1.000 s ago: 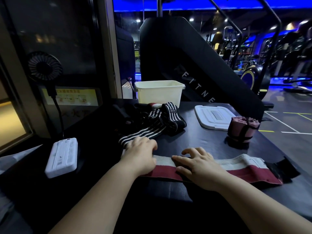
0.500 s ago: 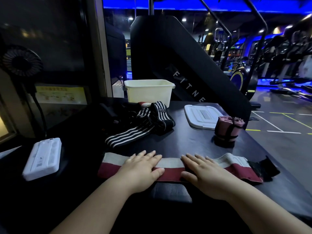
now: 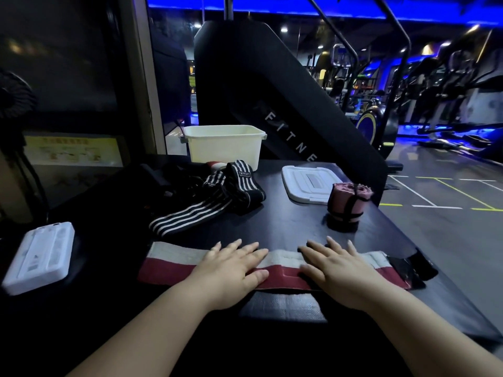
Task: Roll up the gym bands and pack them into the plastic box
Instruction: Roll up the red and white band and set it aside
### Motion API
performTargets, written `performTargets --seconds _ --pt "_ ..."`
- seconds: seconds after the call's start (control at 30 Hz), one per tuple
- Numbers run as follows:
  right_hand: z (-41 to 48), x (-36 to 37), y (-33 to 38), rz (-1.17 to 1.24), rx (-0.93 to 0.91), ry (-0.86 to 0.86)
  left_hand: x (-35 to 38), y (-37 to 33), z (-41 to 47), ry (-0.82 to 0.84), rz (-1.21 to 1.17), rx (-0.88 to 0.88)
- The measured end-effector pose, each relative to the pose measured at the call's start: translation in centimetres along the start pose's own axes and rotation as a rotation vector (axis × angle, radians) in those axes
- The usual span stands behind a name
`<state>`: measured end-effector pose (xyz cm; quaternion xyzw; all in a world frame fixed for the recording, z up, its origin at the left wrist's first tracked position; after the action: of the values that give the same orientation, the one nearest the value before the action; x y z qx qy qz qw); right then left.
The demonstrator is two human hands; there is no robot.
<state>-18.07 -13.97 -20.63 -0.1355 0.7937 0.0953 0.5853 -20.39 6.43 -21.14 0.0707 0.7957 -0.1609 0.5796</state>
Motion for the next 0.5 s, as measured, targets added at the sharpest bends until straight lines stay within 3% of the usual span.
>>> performTargets --seconds 0.23,0.5 --pt "-0.7 0.7 -1.7 0.088 -0.02 0.014 0.1 0.7 -0.3 -0.009 -0.014 -0.026" --pt "-0.6 1.4 -2.4 0.062 0.093 0.013 0.2 3.0 -1.2 -0.004 -0.056 -0.084"
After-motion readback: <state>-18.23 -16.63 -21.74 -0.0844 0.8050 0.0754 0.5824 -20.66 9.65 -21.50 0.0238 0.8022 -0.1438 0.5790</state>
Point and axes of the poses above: each hand's wrist, its own z-axis towards the middle knuckle, its own x-axis out of the palm, y = z × x, the point moved 5 cm from there along z, towards the middle knuckle, and after that the axes turned 11 degrees about y, right-handed, at the moved point
